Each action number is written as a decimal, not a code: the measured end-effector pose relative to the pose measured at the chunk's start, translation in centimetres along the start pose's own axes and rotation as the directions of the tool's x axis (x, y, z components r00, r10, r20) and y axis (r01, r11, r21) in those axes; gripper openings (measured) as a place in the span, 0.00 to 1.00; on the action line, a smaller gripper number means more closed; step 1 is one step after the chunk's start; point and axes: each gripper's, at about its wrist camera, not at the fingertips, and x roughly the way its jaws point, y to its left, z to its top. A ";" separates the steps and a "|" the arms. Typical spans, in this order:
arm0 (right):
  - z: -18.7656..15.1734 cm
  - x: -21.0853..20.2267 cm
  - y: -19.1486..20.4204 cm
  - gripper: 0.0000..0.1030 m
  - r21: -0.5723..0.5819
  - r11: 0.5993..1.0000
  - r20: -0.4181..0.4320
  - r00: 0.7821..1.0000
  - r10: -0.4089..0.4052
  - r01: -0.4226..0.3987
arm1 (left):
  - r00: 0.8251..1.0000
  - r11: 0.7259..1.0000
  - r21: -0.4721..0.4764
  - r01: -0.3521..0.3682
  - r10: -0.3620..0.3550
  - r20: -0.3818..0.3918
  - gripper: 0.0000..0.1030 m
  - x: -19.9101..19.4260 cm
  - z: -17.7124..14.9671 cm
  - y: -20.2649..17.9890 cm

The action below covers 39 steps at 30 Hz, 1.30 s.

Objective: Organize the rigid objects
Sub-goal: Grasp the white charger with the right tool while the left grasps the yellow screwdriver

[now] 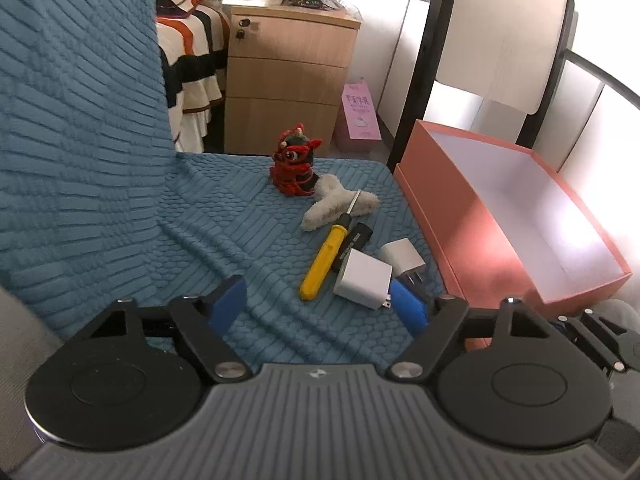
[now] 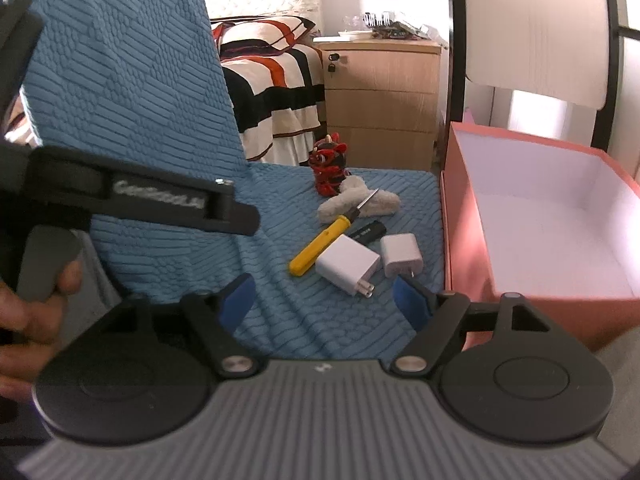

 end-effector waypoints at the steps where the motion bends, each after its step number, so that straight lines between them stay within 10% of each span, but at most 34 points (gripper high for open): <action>1: 0.0 0.3 0.1 0.76 -0.012 1.000 0.003 1.000 0.001 -0.001 | 1.000 1.000 -0.004 0.010 -0.010 -0.006 0.74 0.6 0.3 0.1; 39: -0.7 15.8 0.6 0.74 -0.087 0.991 -0.093 0.990 -0.110 0.102 | 0.967 0.991 -0.071 0.110 -0.123 -0.224 0.58 18.8 4.3 2.7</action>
